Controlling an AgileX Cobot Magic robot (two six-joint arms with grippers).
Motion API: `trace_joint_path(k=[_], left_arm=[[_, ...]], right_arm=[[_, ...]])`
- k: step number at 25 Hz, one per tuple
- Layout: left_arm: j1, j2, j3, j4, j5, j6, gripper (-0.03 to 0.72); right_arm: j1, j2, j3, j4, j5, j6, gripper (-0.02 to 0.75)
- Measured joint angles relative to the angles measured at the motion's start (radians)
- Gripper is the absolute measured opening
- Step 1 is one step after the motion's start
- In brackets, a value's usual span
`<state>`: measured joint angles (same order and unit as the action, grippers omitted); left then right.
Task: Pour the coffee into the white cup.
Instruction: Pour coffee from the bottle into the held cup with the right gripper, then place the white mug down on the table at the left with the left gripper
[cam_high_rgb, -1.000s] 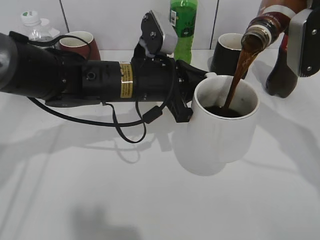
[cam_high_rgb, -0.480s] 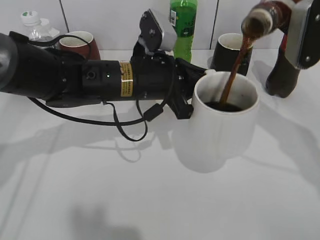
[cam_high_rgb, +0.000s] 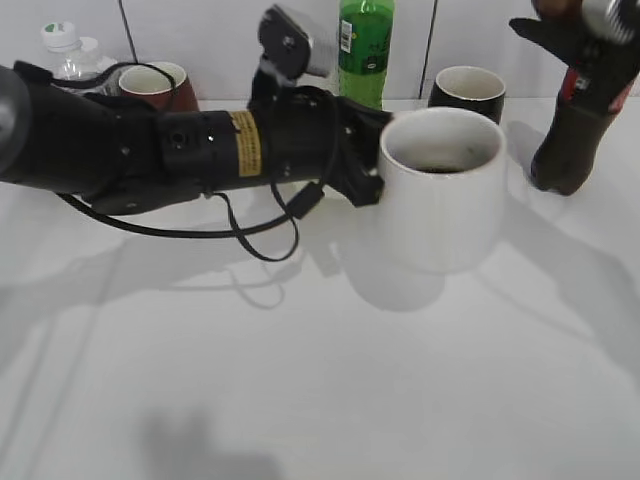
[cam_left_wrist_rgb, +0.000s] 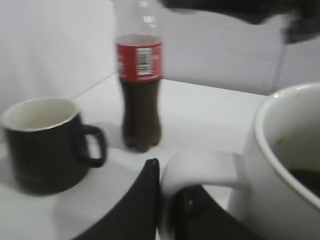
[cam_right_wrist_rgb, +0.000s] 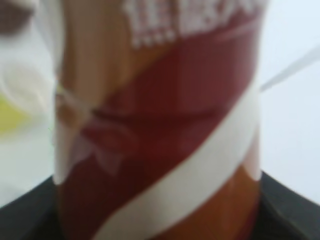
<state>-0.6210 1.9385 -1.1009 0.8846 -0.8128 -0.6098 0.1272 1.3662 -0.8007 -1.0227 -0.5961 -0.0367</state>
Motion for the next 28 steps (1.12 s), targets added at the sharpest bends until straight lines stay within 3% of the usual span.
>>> trace_joint_path(k=[6, 9, 17, 28], left_arm=[[0.071, -0.014, 0.011, -0.005, 0.044, 0.004, 0.042], [0.116, -0.038, 0.049, -0.006, 0.043, 0.004, 0.042], [0.252, -0.105, 0.221, -0.06, 0.034, 0.083, 0.042], [0.364, -0.132, 0.53, -0.508, -0.194, 0.381, 0.042]], right_arm=[[0.0, 0.0, 0.0, 0.002, 0.0, 0.558, 0.528], [0.0, 0.0, 0.0, 0.002, 0.012, 0.732, 0.528], [0.0, 0.0, 0.0, 0.002, 0.011, 0.8, 0.528], [0.0, 0.0, 0.0, 0.014, -0.003, 0.799, 0.528]])
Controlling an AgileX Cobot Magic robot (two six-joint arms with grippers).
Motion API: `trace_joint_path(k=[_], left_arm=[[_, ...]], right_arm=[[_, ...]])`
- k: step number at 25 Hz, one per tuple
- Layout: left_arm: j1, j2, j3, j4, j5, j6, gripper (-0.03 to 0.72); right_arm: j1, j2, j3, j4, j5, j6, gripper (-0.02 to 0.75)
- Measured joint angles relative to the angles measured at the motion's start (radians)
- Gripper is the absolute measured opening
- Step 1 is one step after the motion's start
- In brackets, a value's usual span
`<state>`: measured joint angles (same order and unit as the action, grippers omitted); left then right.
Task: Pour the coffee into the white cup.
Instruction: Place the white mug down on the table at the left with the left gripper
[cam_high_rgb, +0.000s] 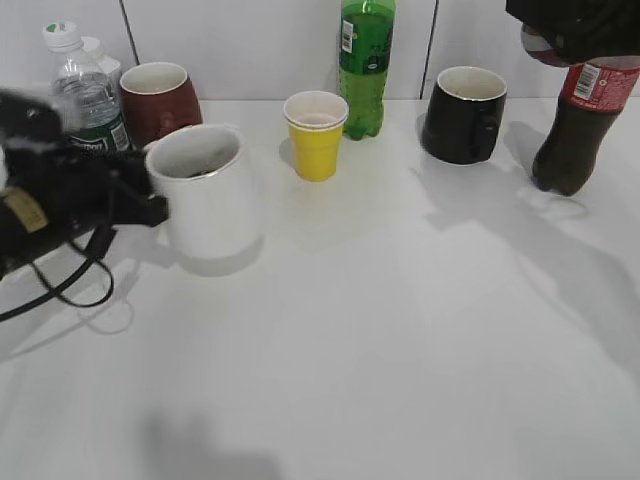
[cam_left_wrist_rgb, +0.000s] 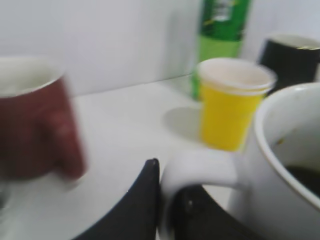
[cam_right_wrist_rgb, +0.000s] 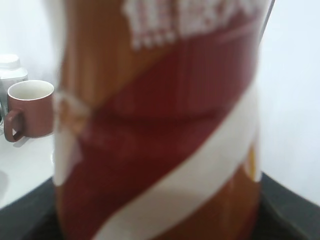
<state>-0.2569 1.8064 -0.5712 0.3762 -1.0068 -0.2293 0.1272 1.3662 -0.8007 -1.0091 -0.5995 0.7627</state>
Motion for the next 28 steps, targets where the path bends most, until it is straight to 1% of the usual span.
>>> trace_joint_path(k=[3, 6, 10, 14, 21, 28], left_arm=[[0.002, 0.0, 0.047, -0.11, -0.015, 0.079, 0.042], [0.007, 0.0, 0.065, -0.2, -0.025, 0.142, 0.042], [0.044, 0.0, 0.067, -0.286, -0.029, 0.195, 0.042], [0.1, 0.0, 0.074, -0.31, -0.037, 0.207, 0.042], [0.175, 0.0, 0.085, -0.305, -0.039, 0.209, 0.042], [0.184, 0.033, 0.085, -0.303, -0.071, 0.209, 0.042]], right_arm=[[0.0, 0.0, 0.0, 0.0, 0.0, 0.0, 0.528], [0.0, 0.0, 0.0, 0.0, 0.0, 0.0, 0.527], [0.0, 0.0, 0.0, 0.0, 0.0, 0.0, 0.527], [0.0, 0.0, 0.0, 0.001, -0.001, 0.0, 0.527], [0.0, 0.0, 0.0, 0.001, -0.005, 0.0, 0.528], [0.0, 0.0, 0.0, 0.001, -0.006, 0.001, 0.527]])
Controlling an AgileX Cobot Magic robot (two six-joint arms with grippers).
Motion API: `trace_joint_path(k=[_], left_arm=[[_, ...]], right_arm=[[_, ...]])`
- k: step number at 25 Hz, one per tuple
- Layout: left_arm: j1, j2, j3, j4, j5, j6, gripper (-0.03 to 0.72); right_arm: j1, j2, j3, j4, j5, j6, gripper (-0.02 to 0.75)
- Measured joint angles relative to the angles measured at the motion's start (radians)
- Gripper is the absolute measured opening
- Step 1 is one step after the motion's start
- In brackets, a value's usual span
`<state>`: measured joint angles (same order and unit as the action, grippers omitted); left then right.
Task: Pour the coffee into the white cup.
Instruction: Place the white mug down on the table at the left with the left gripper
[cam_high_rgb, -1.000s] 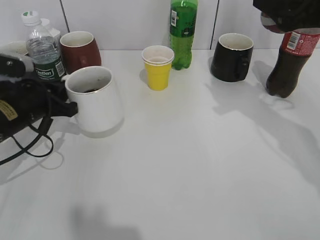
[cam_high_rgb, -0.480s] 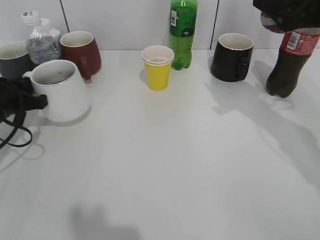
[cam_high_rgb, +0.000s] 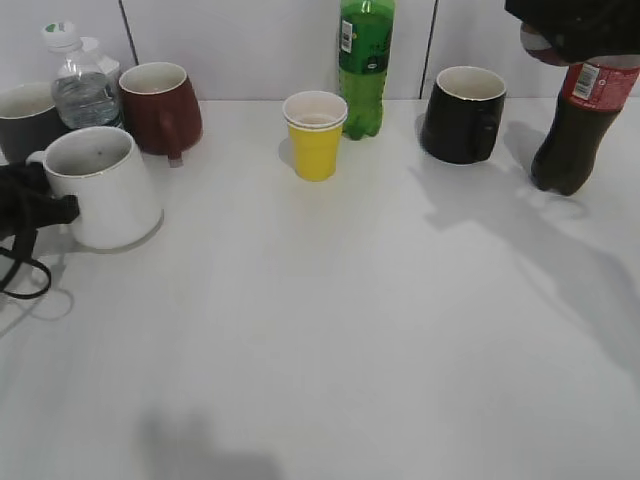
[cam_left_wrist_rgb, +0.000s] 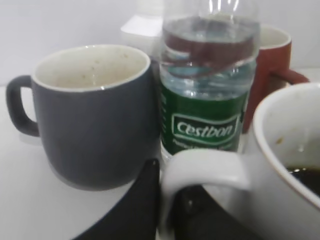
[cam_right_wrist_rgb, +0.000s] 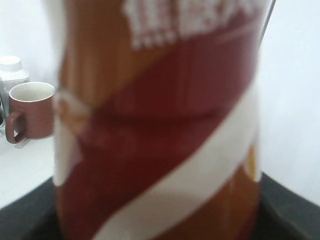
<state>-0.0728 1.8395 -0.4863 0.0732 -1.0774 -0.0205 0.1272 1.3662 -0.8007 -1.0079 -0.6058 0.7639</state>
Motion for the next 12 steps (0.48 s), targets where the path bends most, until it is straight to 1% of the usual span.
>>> trace_joint_path(k=[4, 12], left_arm=[[0.0, 0.045, 0.0, 0.002, -0.045, 0.001, 0.042], [0.0, 0.068, 0.0, 0.001, -0.076, 0.0, 0.042]], right_arm=[[0.0, 0.0, 0.0, 0.0, 0.0, 0.0, 0.527], [0.0, 0.0, 0.0, 0.0, 0.0, 0.0, 0.528]])
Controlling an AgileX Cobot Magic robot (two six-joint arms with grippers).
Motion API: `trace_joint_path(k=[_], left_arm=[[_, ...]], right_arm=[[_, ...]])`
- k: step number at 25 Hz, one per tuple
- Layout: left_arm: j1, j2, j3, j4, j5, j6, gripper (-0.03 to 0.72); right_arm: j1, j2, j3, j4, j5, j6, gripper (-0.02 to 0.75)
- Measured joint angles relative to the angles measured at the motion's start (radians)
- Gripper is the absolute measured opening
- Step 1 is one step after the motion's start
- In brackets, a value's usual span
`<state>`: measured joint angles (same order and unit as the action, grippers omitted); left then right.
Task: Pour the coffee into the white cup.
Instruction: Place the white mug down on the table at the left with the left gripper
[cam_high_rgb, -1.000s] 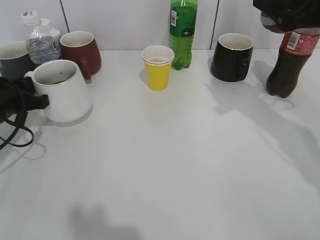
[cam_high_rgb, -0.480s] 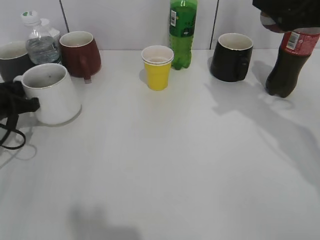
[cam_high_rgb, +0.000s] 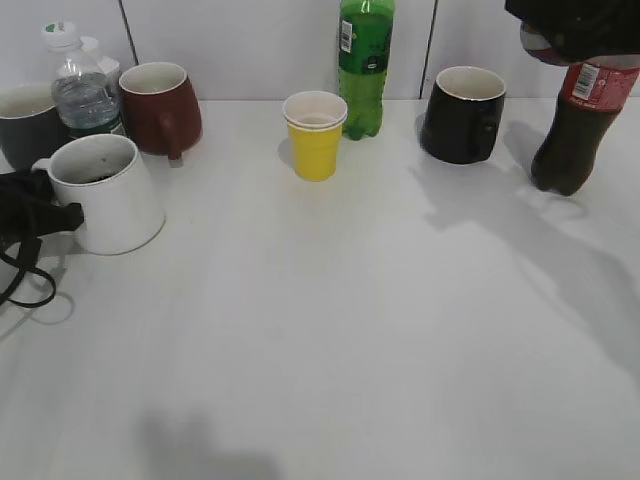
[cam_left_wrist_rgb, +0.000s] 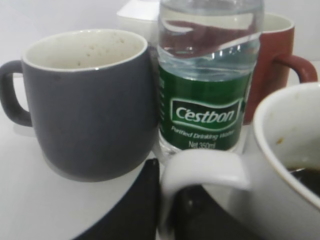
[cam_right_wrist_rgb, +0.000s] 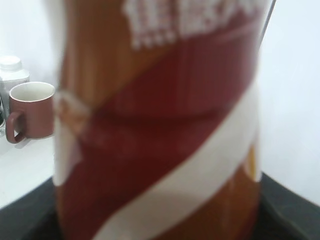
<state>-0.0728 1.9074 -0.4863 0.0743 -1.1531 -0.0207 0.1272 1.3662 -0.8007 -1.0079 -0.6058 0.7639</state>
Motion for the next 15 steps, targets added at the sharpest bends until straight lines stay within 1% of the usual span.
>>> trace_joint_path(k=[4, 7, 8, 13, 15], left_arm=[[0.0, 0.002, 0.0, 0.0, 0.001, -0.001, 0.042], [0.0, 0.001, -0.002, 0.0, 0.022, -0.004, 0.061], [0.0, -0.001, -0.002, 0.0, 0.035, -0.009, 0.076], [0.0, -0.028, 0.019, -0.006, 0.067, -0.015, 0.207], [0.0, -0.054, 0.038, -0.01, 0.092, -0.017, 0.236]], right_arm=[[0.0, 0.0, 0.0, 0.0, 0.0, 0.0, 0.528], [0.0, 0.0, 0.0, 0.0, 0.0, 0.0, 0.528], [0.0, 0.0, 0.0, 0.0, 0.0, 0.0, 0.528], [0.0, 0.0, 0.0, 0.0, 0.0, 0.0, 0.527], [0.0, 0.0, 0.0, 0.0, 0.0, 0.0, 0.527]])
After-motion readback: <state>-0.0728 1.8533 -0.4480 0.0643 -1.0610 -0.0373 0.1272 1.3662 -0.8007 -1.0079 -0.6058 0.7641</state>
